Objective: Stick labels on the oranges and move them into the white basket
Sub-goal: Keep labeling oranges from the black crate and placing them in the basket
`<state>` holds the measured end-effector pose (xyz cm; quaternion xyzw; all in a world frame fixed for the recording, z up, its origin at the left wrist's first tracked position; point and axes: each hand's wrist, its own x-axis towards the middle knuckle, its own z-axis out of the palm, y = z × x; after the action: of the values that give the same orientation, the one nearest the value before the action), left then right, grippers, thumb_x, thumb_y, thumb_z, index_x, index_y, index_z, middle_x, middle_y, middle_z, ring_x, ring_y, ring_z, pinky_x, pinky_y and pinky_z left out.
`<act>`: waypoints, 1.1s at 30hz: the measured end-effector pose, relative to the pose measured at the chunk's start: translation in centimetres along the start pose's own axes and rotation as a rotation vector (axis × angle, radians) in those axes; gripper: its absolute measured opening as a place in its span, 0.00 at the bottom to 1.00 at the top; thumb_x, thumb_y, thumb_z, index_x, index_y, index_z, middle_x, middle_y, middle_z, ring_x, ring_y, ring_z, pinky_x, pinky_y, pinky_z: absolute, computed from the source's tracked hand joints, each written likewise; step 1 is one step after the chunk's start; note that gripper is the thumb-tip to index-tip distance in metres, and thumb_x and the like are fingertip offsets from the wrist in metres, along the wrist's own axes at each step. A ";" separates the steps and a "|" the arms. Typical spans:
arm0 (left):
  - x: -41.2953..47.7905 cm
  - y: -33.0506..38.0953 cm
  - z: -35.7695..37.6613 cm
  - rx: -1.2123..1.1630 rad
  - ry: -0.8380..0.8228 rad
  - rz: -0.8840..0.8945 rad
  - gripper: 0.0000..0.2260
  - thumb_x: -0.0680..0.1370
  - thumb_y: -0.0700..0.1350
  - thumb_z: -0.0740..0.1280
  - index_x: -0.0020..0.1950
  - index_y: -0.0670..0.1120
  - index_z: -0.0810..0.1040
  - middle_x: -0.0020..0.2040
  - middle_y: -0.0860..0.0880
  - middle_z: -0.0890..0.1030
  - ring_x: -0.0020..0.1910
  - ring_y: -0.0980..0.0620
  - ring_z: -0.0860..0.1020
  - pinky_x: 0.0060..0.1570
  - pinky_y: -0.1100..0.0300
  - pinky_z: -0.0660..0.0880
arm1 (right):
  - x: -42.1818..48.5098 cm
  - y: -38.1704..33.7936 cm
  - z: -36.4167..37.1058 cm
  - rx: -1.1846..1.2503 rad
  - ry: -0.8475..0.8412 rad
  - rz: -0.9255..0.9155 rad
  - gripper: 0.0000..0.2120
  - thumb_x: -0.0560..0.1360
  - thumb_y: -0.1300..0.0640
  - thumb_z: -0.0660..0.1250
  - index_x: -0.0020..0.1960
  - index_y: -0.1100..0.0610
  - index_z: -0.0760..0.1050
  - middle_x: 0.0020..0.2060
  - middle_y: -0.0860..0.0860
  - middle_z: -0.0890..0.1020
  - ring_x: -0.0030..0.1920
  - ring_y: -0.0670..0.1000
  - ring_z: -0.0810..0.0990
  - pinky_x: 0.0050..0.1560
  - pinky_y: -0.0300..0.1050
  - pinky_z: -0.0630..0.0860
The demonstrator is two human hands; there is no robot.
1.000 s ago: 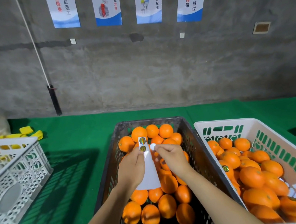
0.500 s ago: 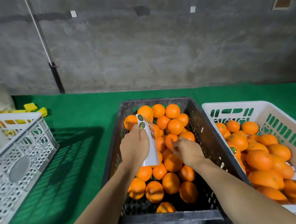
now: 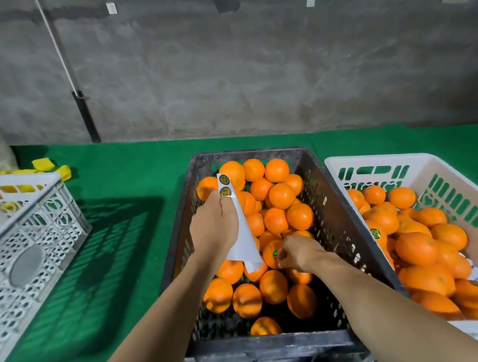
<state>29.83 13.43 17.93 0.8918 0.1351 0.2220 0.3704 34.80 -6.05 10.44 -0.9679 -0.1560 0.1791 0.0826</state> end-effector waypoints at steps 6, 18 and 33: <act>-0.3 0.1 -0.2 0.014 0.001 -0.005 0.14 0.83 0.48 0.53 0.38 0.50 0.65 0.34 0.51 0.74 0.33 0.54 0.73 0.33 0.57 0.63 | -0.1 0.6 0.3 0.192 0.016 0.030 0.14 0.78 0.46 0.68 0.40 0.54 0.78 0.43 0.54 0.81 0.48 0.54 0.80 0.49 0.49 0.74; -0.1 0.2 -0.1 0.049 -0.025 -0.016 0.11 0.83 0.49 0.52 0.44 0.49 0.69 0.38 0.49 0.75 0.36 0.51 0.75 0.35 0.57 0.66 | 1.5 0.8 -0.1 -0.198 0.193 -0.041 0.29 0.72 0.36 0.69 0.66 0.50 0.70 0.62 0.51 0.75 0.60 0.56 0.73 0.54 0.49 0.70; -0.2 -0.3 0.6 0.096 -0.093 -0.019 0.13 0.84 0.50 0.51 0.42 0.50 0.68 0.36 0.51 0.74 0.35 0.52 0.75 0.37 0.54 0.70 | 1.6 -0.6 0.3 -0.434 -0.012 -0.017 0.25 0.74 0.36 0.63 0.64 0.51 0.72 0.63 0.52 0.76 0.71 0.57 0.62 0.73 0.59 0.48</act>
<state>29.92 13.17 17.21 0.9166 0.1368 0.1698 0.3351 35.94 -4.93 9.77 -0.9606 -0.1994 0.1463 -0.1271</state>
